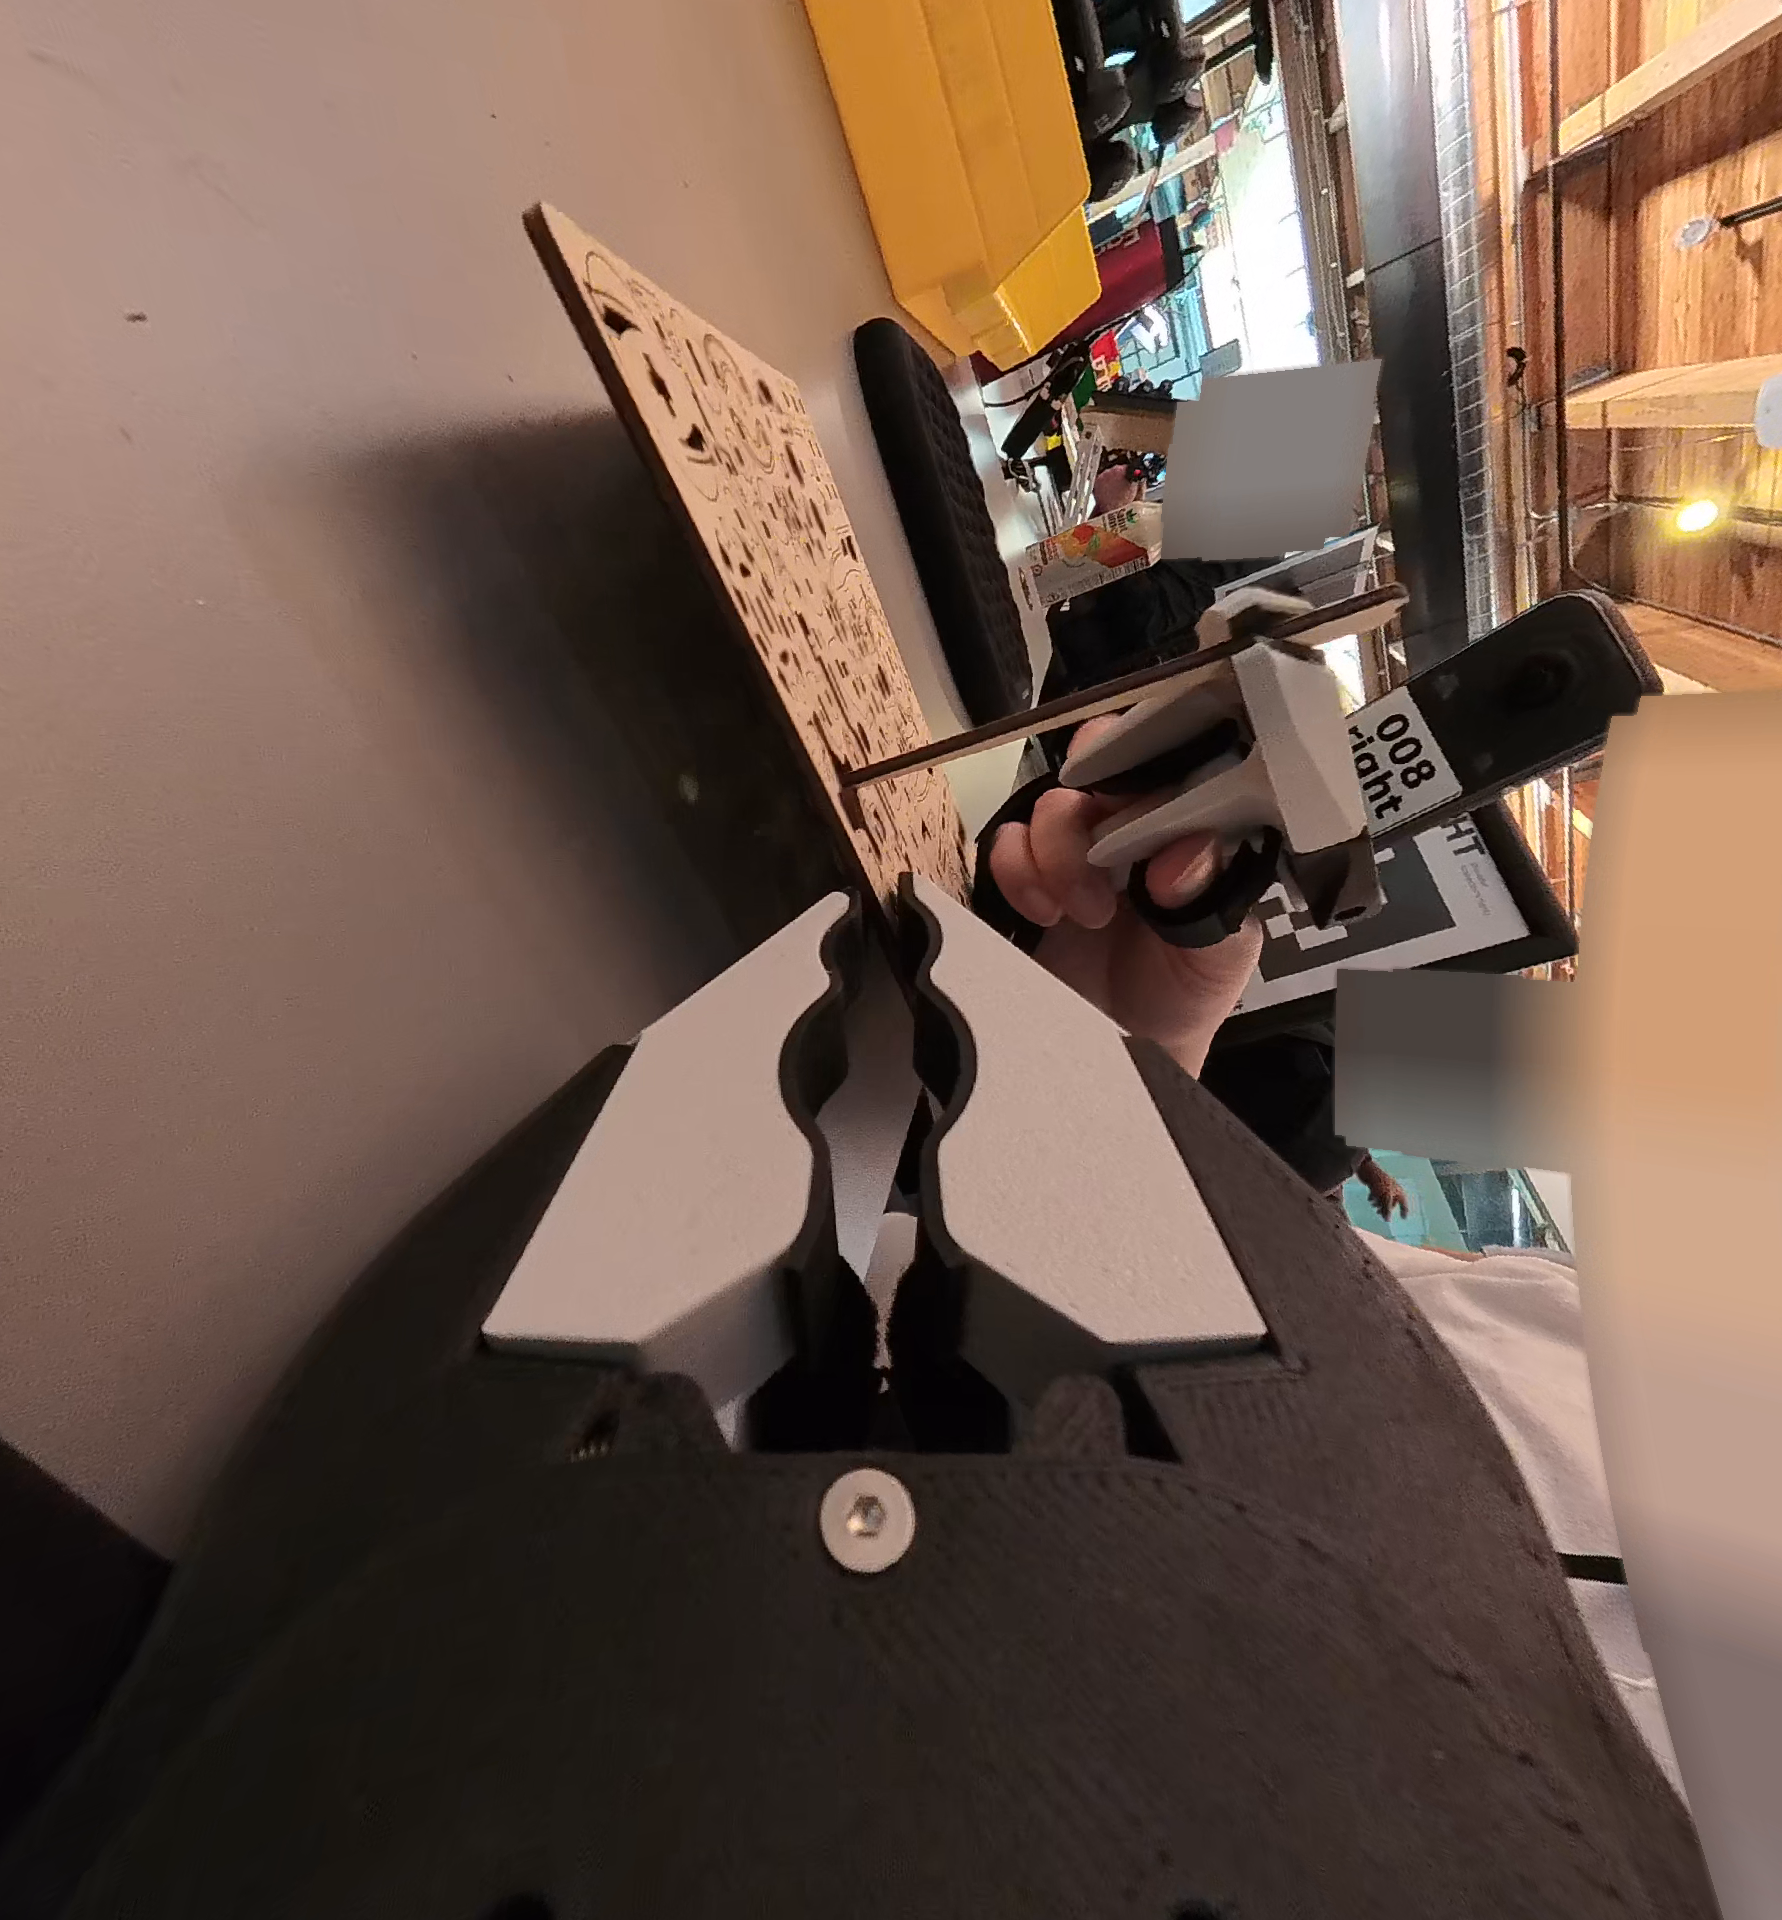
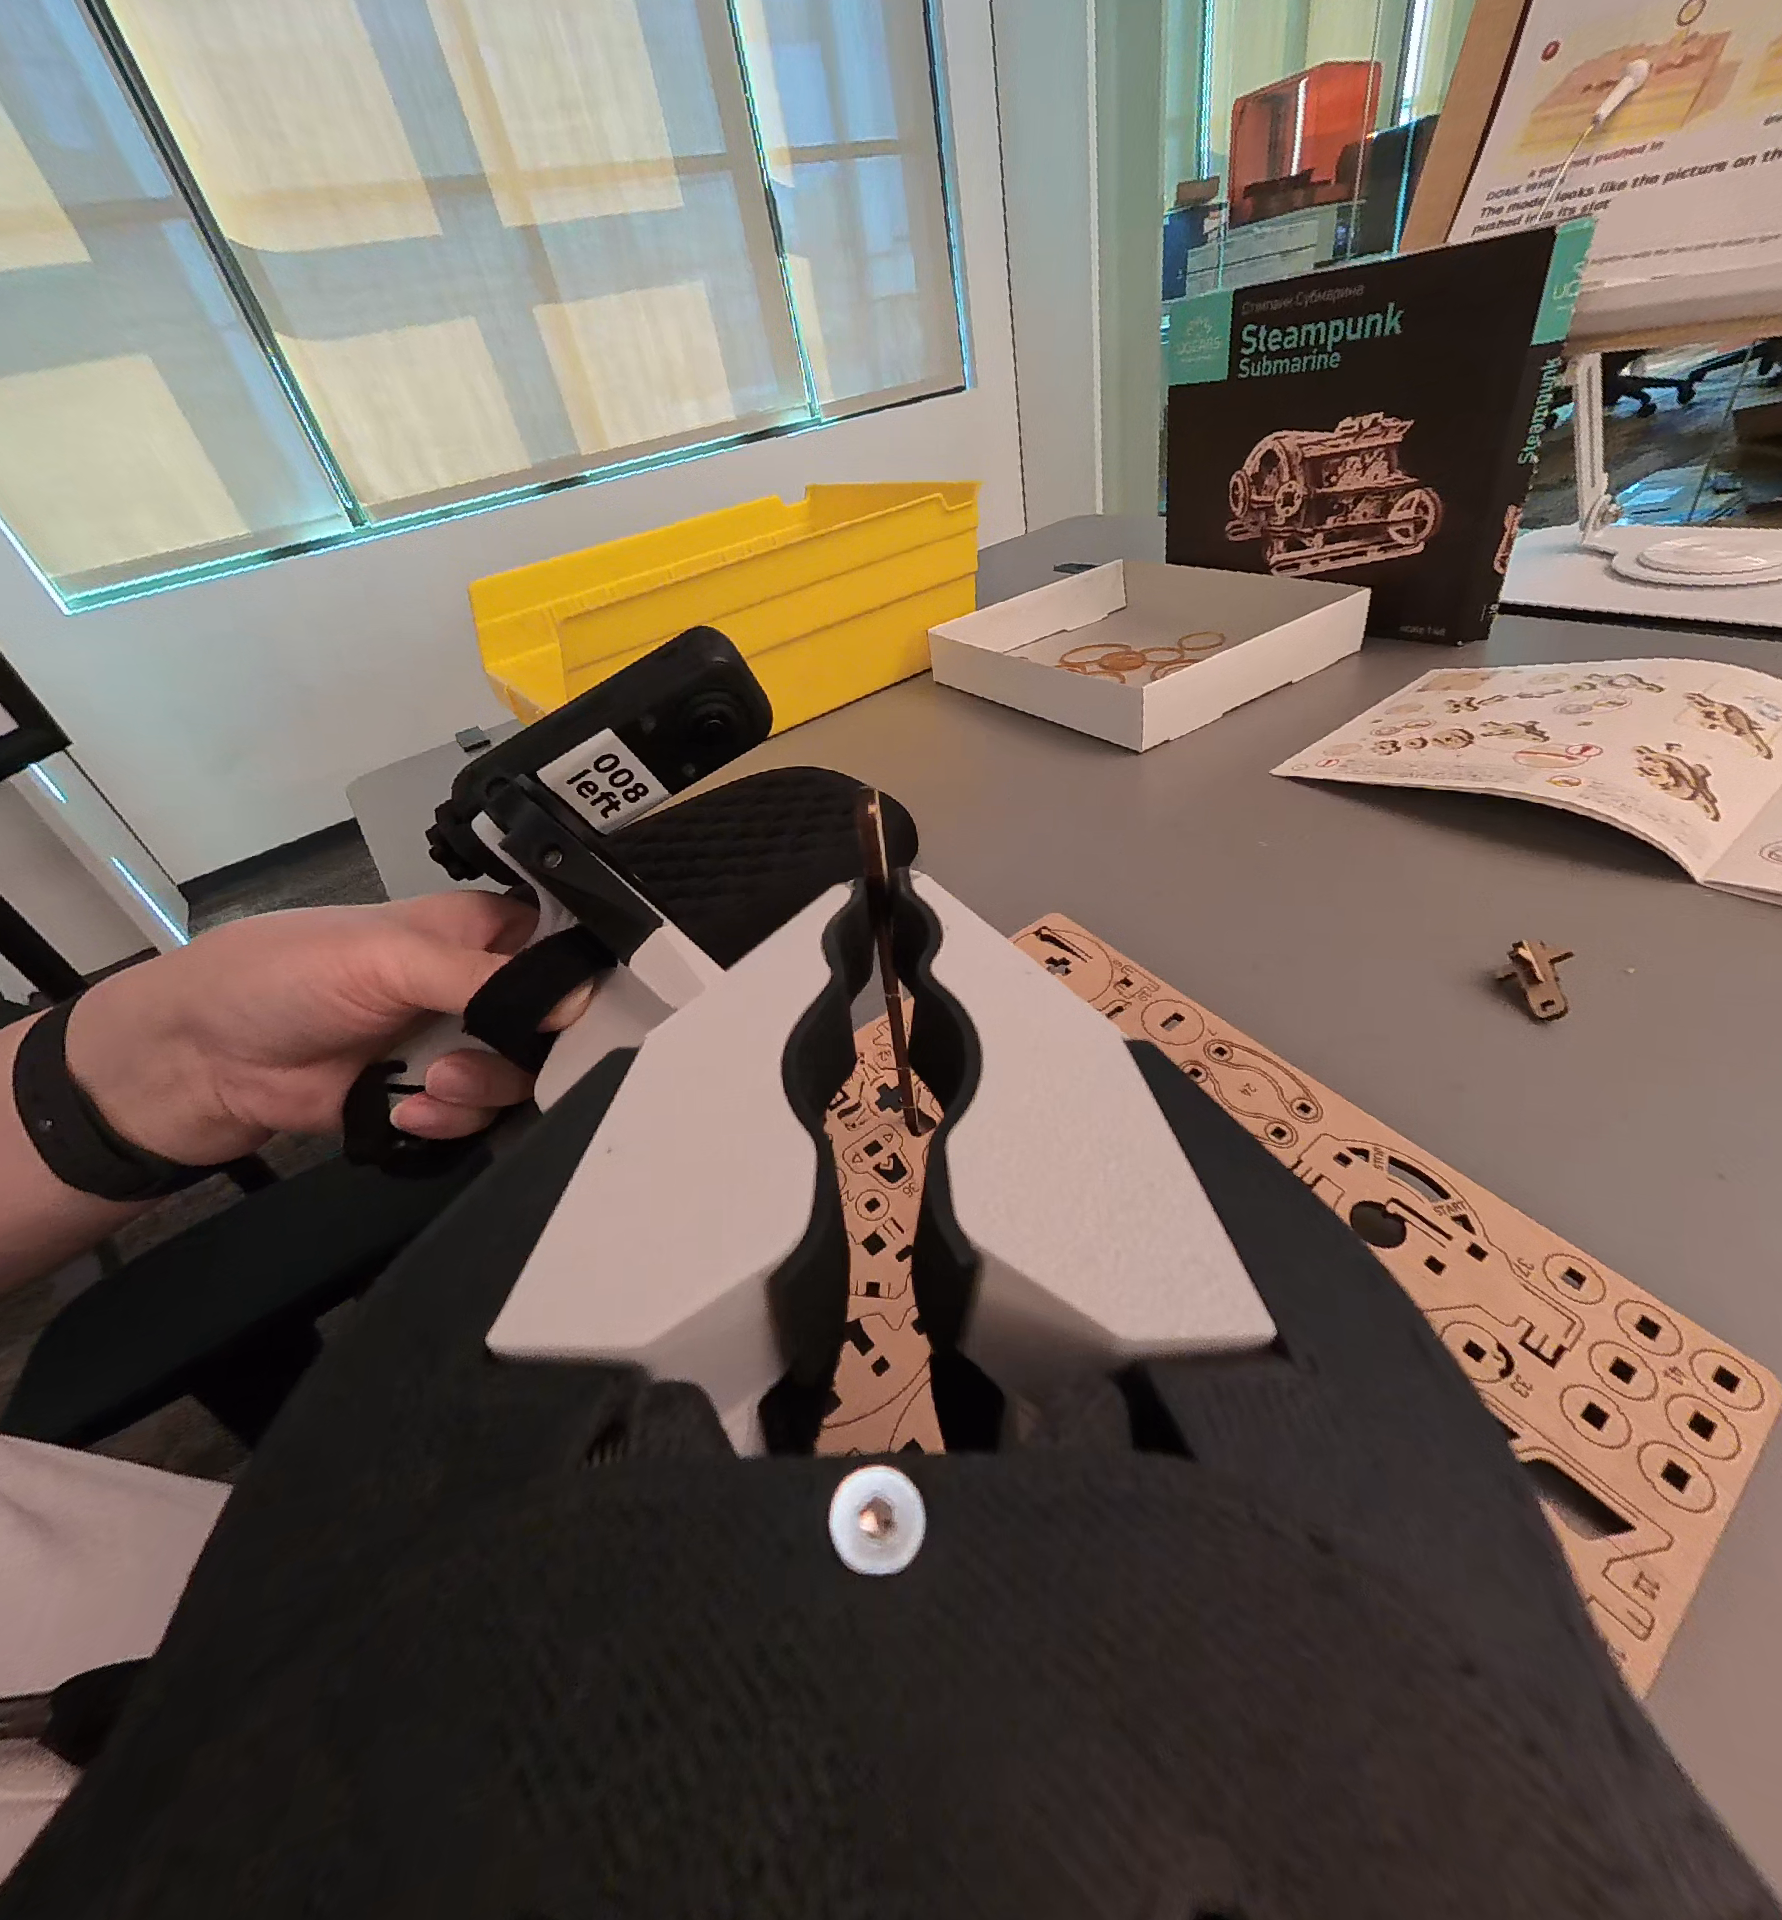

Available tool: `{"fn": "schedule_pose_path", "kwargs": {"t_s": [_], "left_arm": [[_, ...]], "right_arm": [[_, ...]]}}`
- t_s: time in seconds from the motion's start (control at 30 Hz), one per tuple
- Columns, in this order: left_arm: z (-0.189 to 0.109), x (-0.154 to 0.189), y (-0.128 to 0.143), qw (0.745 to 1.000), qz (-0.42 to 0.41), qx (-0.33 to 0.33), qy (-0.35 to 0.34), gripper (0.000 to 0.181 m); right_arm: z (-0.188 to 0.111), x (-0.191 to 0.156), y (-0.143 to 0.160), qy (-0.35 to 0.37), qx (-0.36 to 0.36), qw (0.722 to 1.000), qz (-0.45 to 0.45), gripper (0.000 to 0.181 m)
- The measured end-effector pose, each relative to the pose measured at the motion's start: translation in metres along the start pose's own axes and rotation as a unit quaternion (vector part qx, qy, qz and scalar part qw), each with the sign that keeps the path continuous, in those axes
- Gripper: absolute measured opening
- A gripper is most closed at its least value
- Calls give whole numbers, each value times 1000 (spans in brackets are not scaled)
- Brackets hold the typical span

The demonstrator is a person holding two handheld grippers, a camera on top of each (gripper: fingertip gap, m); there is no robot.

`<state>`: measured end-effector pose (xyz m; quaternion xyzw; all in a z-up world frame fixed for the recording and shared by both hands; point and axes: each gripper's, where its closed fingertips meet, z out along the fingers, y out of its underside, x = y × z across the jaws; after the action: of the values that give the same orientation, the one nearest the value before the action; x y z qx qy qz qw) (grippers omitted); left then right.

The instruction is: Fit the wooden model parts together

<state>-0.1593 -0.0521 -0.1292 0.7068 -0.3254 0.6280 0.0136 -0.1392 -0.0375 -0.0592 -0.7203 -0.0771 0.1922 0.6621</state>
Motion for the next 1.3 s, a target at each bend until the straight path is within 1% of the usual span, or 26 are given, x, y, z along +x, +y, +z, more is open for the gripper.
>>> {"fn": "schedule_pose_path", "kwargs": {"t_s": [0.1,0.2,0.27,0.33,0.47,0.53,0.83,1.0,1.17,1.3], "left_arm": [[-1,6,-3,1000,0,9,21,2],[-2,8,-3,1000,2,9,30,0],[-2,8,-3,1000,1,10,29,1],[-1,6,-3,1000,3,8,24,2],[-2,8,-3,1000,2,9,30,1],[-2,8,-3,999,2,9,30,1],[-2,8,-4,999,3,11,30,2],[-5,14,-9,998,5,29,50,0],[-11,23,-11,996,-10,40,75,0],[-19,27,-11,994,-36,54,83,1]], "right_arm": [[-3,0,-10,8,19,1000,-10,3],[-7,-11,-28,-1,56,998,-19,2],[-5,-17,-34,-3,57,998,-40,2],[2,-20,-29,-11,36,998,-48,2],[9,-23,-28,-22,39,998,-35,2],[12,-21,-24,-14,29,998,-50,2],[17,-19,-22,-20,15,999,-45,2],[-1,-18,-47,-19,66,997,-33,1],[-33,-11,-78,-25,121,992,-1,2],[-57,-1,-95,-6,147,989,-6,2]]}}
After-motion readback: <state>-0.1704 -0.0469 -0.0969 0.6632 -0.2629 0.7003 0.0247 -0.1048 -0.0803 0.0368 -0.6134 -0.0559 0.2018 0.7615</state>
